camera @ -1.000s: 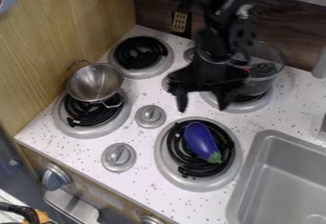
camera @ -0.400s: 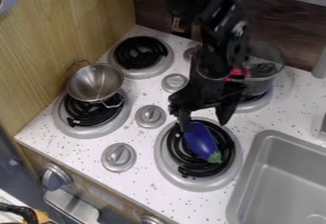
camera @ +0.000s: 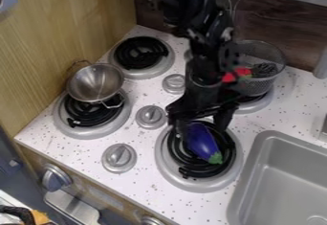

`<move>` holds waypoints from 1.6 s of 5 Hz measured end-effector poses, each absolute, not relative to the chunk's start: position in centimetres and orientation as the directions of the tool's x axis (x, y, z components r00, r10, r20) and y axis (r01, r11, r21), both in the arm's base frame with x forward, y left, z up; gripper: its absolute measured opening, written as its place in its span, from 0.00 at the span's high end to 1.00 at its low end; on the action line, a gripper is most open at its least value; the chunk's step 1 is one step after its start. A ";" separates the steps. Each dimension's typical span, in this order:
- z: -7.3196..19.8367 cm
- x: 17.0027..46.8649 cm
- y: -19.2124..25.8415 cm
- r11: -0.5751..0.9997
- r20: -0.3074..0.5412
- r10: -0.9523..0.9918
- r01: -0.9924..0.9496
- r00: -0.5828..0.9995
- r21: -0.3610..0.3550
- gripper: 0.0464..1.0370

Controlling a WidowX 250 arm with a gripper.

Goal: Move the eggplant from the burner to the silver pot

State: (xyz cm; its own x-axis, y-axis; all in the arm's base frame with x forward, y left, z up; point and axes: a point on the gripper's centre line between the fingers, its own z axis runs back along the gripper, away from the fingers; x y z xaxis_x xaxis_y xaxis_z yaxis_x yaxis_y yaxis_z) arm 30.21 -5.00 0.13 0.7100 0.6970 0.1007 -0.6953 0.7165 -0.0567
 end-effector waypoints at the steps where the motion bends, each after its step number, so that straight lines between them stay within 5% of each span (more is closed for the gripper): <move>1: -0.9 30.2 -4.9 0.719 0.105 0.694 -0.691 0.712 -0.075 0.04; 3: -2.4 30.4 -4.8 0.716 0.091 0.697 -0.689 0.711 -0.111 0.06; 4: -2.6 30.3 -4.8 0.711 0.083 0.703 -0.697 0.706 -0.093 0.26; 6: -2.3 30.2 -4.9 0.713 0.086 0.700 -0.699 0.709 -0.049 0.26; 8: 2.0 31.5 -3.9 0.732 0.170 0.675 -0.681 0.718 -0.031 0.26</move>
State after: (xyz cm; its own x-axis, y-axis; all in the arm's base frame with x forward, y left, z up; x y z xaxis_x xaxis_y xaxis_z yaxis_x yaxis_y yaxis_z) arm 31.47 -3.86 2.00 0.7180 0.6750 0.1701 -0.6807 0.7319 -0.0312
